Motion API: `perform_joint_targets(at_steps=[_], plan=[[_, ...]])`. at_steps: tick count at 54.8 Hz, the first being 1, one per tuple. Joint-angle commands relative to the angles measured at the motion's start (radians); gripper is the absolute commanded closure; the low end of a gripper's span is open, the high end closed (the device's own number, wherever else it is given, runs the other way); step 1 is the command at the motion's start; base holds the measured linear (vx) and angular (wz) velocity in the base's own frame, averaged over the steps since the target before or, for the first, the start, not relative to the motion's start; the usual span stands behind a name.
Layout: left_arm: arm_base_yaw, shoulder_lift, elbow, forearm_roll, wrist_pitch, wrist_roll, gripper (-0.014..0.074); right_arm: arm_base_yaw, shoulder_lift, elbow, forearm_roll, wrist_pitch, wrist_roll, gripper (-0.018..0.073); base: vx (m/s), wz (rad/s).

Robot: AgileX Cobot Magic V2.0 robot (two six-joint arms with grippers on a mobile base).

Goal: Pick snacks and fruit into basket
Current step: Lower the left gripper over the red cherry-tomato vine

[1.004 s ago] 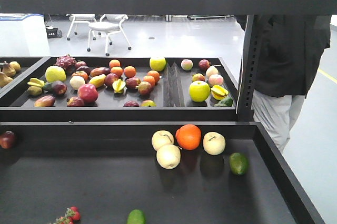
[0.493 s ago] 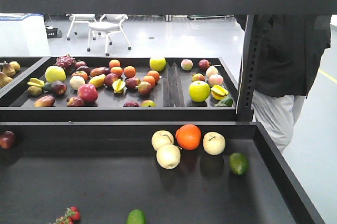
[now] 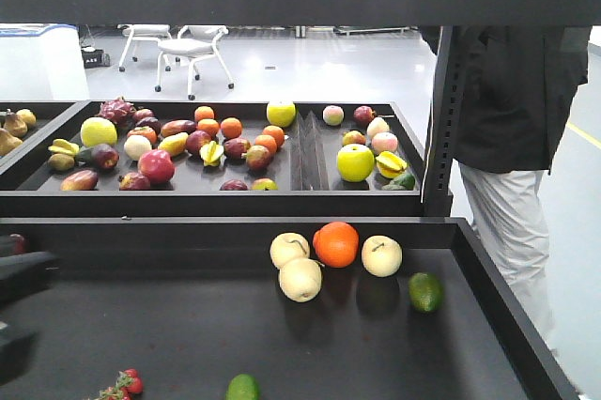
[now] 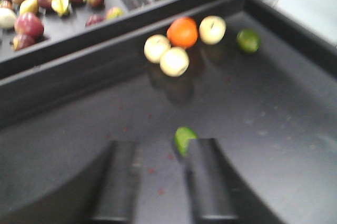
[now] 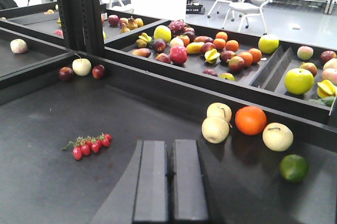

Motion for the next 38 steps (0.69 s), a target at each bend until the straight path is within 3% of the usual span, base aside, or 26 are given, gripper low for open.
perform_joint_targets(at_steps=[1, 10, 14, 24, 33, 38], plan=[[0.0, 0.06, -0.078, 0.042, 0.001, 0.0, 0.0092, -0.004, 0.011, -0.029, -0.023, -0.052, -0.009, 0.0559, 0.0, 0.0], [0.008, 0.193, -0.158, 0.021, 0.087, 0.034, -0.0035, -0.004, 0.011, -0.029, -0.02, -0.026, -0.009, 0.0557, 0.0, 0.0], [0.039, 0.25, -0.193, -0.036, 0.101, 0.074, -0.0055, -0.004, 0.011, -0.029, -0.02, -0.023, -0.008, 0.0557, 0.0, 0.0], [0.194, 0.403, -0.264, -0.305, 0.1, 0.303, -0.0056, -0.004, 0.011, -0.029, -0.016, -0.023, -0.001, 0.0553, 0.0, 0.0], [0.372, 0.496, -0.272, -0.44, 0.109, 0.44, -0.0056, -0.004, 0.011, -0.029, -0.015, -0.021, 0.029, 0.055, 0.0, 0.0], [0.46, 0.553, -0.272, -0.448, 0.13, 0.475, -0.0056, -0.004, 0.011, -0.029, -0.007, -0.015, 0.03, 0.0548, 0.0, 0.0]])
